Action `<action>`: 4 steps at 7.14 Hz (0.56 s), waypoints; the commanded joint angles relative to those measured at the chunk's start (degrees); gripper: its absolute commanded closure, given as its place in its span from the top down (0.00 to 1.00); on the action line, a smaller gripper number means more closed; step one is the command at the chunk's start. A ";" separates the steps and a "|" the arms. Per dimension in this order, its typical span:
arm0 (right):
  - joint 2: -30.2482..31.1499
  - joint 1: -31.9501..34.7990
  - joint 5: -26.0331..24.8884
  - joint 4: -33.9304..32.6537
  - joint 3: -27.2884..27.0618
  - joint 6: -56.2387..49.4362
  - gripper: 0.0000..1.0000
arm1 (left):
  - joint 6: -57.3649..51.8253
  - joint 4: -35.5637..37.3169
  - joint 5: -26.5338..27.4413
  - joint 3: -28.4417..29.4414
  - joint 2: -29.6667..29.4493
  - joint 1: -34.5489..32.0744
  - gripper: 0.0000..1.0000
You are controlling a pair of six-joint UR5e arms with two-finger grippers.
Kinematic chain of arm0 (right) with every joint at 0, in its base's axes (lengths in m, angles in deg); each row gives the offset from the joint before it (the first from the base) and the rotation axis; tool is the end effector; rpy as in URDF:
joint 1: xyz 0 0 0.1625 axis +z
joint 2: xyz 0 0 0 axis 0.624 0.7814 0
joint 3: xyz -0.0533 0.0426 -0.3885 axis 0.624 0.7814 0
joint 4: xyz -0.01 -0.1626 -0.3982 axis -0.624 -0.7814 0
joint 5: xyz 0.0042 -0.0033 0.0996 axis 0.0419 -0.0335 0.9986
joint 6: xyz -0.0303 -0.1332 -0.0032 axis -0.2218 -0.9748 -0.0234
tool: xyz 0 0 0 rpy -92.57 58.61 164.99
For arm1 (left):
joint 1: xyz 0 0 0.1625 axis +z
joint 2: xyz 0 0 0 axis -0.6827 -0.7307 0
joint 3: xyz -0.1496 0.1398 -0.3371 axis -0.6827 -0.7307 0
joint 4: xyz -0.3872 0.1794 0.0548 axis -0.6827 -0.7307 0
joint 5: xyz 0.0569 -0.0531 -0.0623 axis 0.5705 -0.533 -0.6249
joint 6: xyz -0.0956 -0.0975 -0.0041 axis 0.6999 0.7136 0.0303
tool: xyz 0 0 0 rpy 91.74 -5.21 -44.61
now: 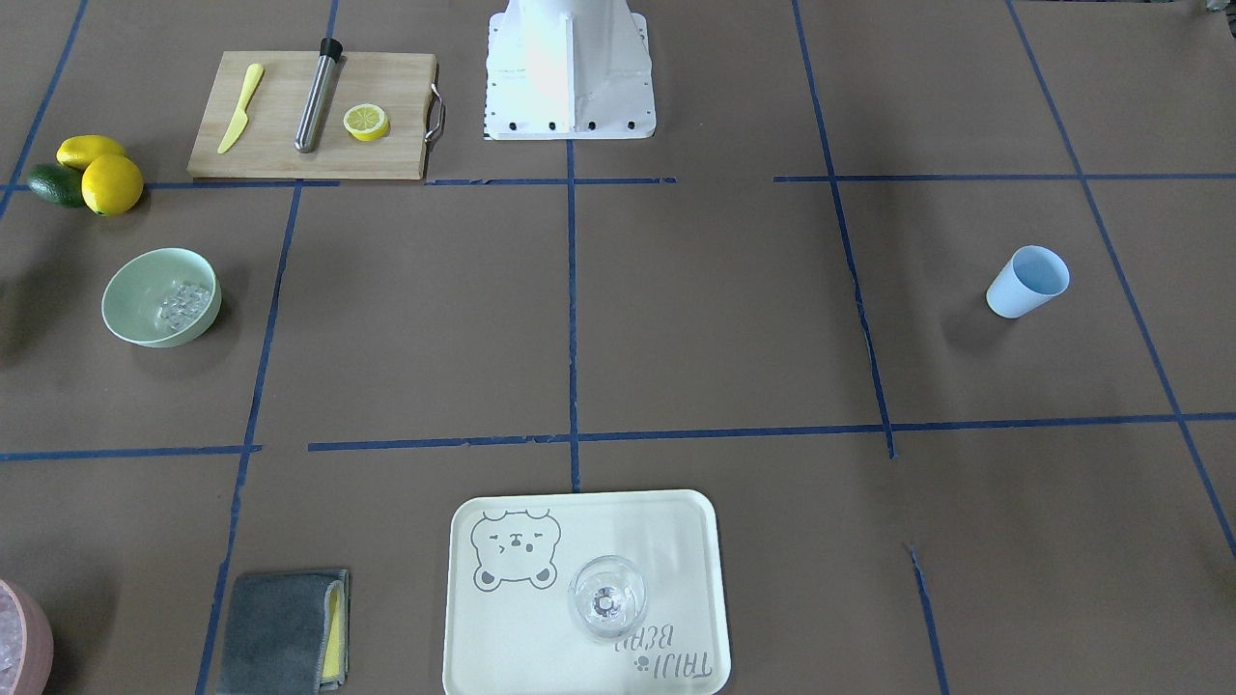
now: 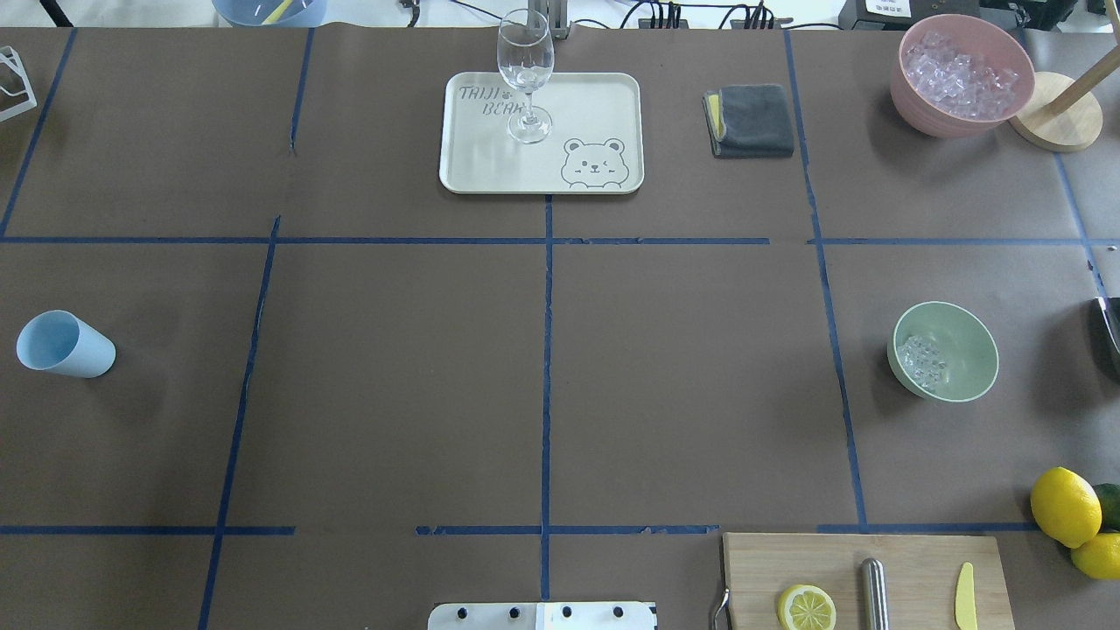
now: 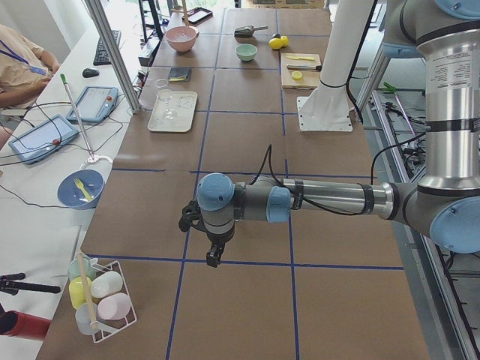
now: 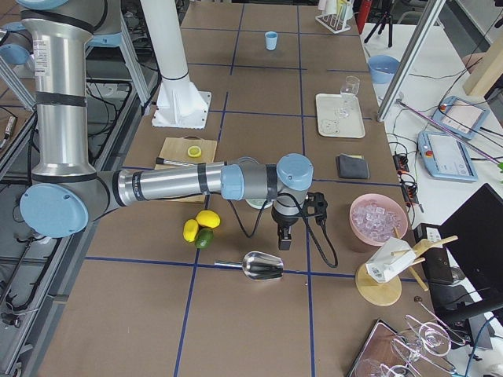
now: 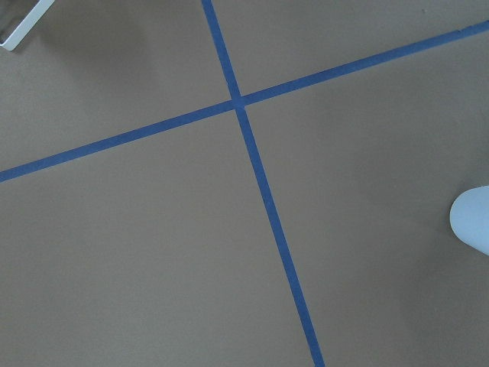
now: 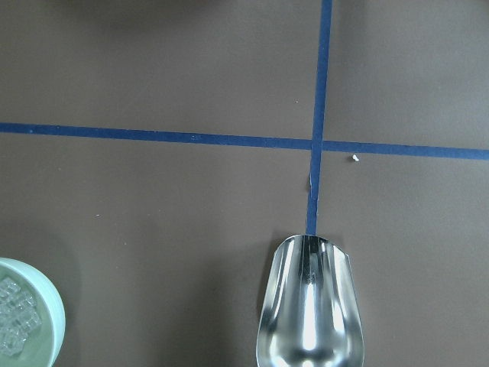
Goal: Pour ice into bowl
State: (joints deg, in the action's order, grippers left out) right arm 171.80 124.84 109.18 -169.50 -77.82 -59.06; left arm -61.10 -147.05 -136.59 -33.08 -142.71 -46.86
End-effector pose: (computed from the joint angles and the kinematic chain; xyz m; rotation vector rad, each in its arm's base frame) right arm 0.0038 -0.4983 0.5814 0.0150 -0.7873 -0.0472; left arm -0.0369 -0.4693 0.6248 0.1257 0.7666 0.2603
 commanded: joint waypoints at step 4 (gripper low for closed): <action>0.09 -0.28 0.08 0.18 0.20 0.03 1.00 | 8.46 4.54 -0.29 0.28 -2.32 -3.16 1.00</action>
State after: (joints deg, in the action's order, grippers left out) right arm 171.88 124.62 109.22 -169.42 -77.65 -59.05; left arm -57.04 -142.22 -136.86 -32.56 -144.72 -49.54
